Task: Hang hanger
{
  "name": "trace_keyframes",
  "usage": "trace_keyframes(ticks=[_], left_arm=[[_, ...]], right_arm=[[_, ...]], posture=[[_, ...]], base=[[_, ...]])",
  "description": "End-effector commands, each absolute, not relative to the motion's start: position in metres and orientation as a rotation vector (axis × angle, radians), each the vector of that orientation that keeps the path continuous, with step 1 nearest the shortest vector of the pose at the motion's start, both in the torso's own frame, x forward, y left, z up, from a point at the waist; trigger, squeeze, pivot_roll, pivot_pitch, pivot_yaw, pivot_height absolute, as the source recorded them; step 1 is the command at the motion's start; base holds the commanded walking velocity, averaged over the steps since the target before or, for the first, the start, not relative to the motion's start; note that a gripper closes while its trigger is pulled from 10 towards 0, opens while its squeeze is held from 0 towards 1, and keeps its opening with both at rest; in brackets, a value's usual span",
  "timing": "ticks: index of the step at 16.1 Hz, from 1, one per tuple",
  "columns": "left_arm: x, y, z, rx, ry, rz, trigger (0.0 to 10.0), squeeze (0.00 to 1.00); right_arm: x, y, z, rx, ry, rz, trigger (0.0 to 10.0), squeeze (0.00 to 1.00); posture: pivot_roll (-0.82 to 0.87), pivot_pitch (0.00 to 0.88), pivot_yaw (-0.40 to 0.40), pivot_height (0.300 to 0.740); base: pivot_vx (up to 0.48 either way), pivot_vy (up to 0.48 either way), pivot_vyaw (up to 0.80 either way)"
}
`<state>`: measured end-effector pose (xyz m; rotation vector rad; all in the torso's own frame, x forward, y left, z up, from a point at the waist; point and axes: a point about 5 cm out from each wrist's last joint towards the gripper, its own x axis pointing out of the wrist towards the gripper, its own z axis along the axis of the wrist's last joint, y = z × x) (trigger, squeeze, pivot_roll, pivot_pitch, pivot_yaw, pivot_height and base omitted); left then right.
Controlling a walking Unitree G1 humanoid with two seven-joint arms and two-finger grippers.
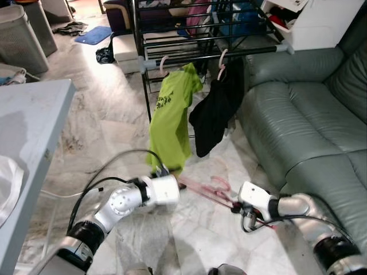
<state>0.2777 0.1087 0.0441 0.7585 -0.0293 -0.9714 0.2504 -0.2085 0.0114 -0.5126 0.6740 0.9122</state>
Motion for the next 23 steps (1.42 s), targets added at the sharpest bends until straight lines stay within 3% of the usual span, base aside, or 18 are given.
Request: trace_keyframes(ticks=[1,2,5,8,9,10,11,17,23], left_arm=[[0.276,0.124,0.038,0.668,0.034,-0.848,10.0,1.0],[0.271,0.136,0.033,0.546,0.072,-0.714,10.0,1.0],[0.269,0.151,0.036,0.398,0.074,-0.51,10.0,1.0],[0.275,0.151,0.046,0.26,0.062,-0.379,10.0,1.0],[0.276,0.15,0.047,0.222,0.07,-0.35,10.0,0.42],[0.276,0.149,0.047,0.212,0.08,-0.348,10.0,0.0],[0.276,0.145,0.044,0.19,0.095,-0.362,10.0,0.0],[0.283,0.132,0.054,0.155,0.082,-0.391,10.0,0.0],[0.282,0.128,0.054,0.141,0.088,-0.398,10.0,0.0]], right_arm=[[0.258,-0.214,0.016,-0.433,0.623,0.715,0.0,0.0],[0.255,-0.217,0.012,-0.303,0.587,0.492,0.0,0.0],[0.246,-0.217,0.009,-0.082,0.481,0.187,0.0,0.0],[0.236,-0.209,0.008,-0.043,0.439,0.054,0.0,0.0],[0.235,-0.209,0.01,-0.066,0.429,-0.003,1.3,0.0],[0.235,-0.209,0.011,-0.056,0.425,-0.017,4.6,0.0],[0.236,-0.216,0.014,0.0,0.422,-0.088,10.0,0.0],[0.243,-0.222,0.016,0.04,0.443,-0.168,10.0,0.0],[0.244,-0.221,0.012,0.02,0.488,-0.169,10.0,0.0]], posture=[[-0.03,0.0,0.027,0.74],[-0.03,0.0,0.033,0.74],[-0.02,0.0,0.033,0.74],[-0.03,0.0,0.032,0.74],[-0.03,0.0,0.032,0.74],[-0.04,0.0,0.035,0.74],[-0.04,0.0,0.035,0.74],[-0.05,0.0,0.038,0.74],[-0.05,0.0,0.032,0.74]], base=[[0.0,0.0,0.0],[0.0,0.0,0.0],[0.0,0.0,0.0],[0.0,0.0,0.0],[0.0,0.0,0.0],[0.0,0.0,0.0],[0.0,0.0,0.0],[0.241,0.0,0.0],[0.48,0.0,0.0]])
